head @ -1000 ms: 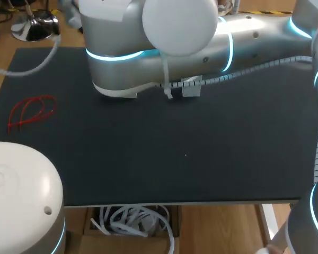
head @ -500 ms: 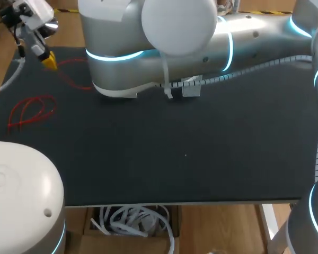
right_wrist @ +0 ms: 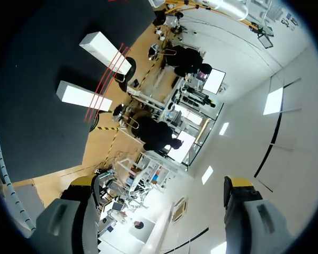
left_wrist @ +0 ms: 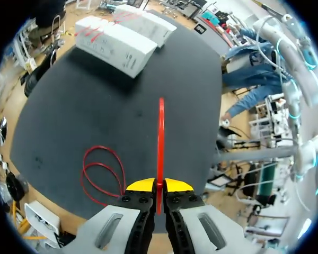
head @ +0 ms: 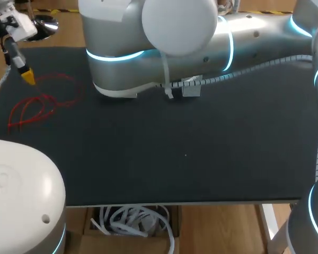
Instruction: Grab the tape and strap the tape.
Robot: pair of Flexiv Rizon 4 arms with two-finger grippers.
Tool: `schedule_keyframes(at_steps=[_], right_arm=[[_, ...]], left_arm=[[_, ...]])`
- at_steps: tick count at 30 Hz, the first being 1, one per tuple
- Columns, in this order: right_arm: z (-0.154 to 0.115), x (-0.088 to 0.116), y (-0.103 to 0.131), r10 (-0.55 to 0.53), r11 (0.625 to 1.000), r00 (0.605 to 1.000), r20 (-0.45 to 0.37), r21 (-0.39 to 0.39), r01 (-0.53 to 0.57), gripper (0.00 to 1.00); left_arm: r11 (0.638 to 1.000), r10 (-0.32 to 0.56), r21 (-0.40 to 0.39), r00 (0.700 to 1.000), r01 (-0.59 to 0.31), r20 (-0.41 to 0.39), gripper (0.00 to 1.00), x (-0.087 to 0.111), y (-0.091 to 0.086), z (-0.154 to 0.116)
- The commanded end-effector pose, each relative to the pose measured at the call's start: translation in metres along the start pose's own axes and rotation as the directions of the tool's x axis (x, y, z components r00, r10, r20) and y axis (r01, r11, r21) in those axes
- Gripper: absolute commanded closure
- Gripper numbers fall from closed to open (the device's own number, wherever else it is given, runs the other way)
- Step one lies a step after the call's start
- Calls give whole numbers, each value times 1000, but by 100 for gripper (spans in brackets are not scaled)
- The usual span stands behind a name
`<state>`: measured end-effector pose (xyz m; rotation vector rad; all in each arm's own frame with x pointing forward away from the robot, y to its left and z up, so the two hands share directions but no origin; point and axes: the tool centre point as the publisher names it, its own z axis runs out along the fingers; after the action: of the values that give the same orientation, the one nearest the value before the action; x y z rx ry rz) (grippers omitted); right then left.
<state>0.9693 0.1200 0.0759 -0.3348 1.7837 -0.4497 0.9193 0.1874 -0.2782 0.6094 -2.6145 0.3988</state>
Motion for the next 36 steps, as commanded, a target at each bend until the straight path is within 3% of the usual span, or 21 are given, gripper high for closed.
schedule_keyframes(at_steps=[1, 3, 6, 9, 10, 11, 12, 36], right_arm=[[0, -1, -2, -3, 1000, 1000, -3, -4, 3, 0], [0, -1, -2, -3, 1000, 1000, -3, -4, 3, 0], [0, -1, -2, -3, 1000, 1000, -3, -4, 3, 0], [0, -1, -2, -3, 1000, 1000, -3, -4, 3, 0], [0, -1, -2, -3, 1000, 1000, -3, -4, 3, 0], [0, -1, -2, -3, 1000, 1000, -3, -4, 3, 0], [0, -1, -2, -3, 1000, 1000, -3, -4, 3, 0], [0, -1, -2, -3, 1000, 1000, -3, -4, 3, 0]], left_arm=[[999, -29, 24, 998, 30, -49, 100, -5, 17, -1], [998, -48, 38, 998, 49, -39, 100, -9, 27, -1], [998, -45, 38, 998, 46, -36, 82, -9, 28, -4], [998, -45, 38, 998, 46, -36, 72, -9, 28, -4], [998, -45, 38, 998, 46, -36, 53, -9, 28, -4], [998, -45, 38, 998, 46, -36, 16, -9, 28, -4], [998, -45, 38, 998, 46, -36, 0, -9, 28, -4], [998, -45, 38, 998, 46, -36, 0, -9, 28, -4]])
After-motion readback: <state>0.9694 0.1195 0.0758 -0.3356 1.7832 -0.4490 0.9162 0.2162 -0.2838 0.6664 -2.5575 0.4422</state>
